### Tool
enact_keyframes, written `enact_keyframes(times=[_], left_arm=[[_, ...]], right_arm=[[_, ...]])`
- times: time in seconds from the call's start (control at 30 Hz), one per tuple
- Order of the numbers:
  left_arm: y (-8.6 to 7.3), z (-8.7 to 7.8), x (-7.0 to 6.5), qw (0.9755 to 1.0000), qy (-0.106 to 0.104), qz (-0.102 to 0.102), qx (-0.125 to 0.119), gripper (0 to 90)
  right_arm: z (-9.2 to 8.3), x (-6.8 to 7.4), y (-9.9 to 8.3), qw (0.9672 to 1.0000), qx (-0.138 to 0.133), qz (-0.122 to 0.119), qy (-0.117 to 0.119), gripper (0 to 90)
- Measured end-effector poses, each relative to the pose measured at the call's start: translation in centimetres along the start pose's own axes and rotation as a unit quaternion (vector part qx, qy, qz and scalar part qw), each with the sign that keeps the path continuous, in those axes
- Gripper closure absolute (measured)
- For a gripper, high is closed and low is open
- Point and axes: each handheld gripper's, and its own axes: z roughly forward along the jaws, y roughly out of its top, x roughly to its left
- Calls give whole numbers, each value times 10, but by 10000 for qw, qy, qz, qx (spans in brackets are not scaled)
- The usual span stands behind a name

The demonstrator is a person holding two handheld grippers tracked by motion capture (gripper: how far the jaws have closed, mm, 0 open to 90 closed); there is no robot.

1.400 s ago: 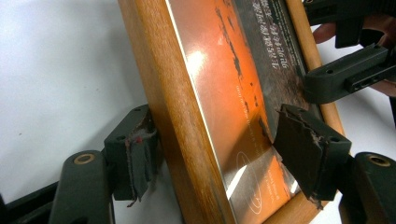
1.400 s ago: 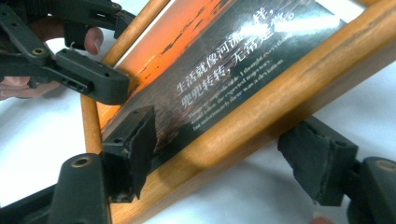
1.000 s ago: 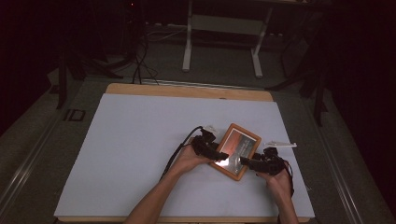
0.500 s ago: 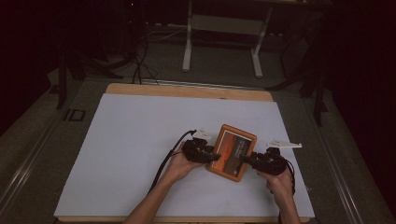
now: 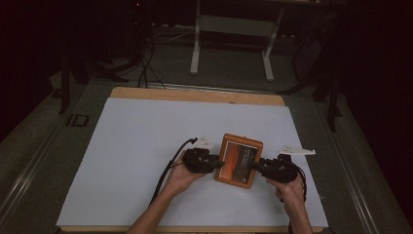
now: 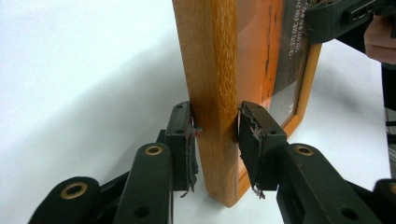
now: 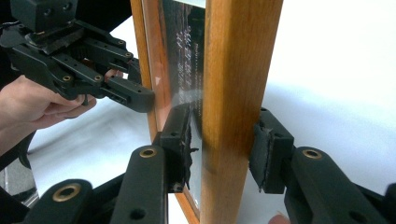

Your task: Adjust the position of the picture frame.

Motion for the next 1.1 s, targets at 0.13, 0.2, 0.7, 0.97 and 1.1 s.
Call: enact_keyframes(times=[0.13, 0.2, 0.7, 0.97, 1.1], left_arm=[[-4, -12, 0, 9999, 61, -63, -53, 668], [-6, -20, -1, 9999, 141, -61, -40, 668], [-42, -79, -4, 9963, 647, -566, -28, 668], [-58, -84, -2, 9948, 627, -805, -41, 668], [-57, -81, -1, 9948, 658, -779, -36, 664]], right_arm=[[6, 5, 2, 9999, -18, -39, 111, 621], [10, 8, 4, 9998, -24, -59, 202, 621], [55, 43, 14, 9958, 200, -272, 854, 621], [70, 51, 11, 9944, 372, -201, 964, 620], [71, 48, 9, 9950, 366, -144, 922, 618]])
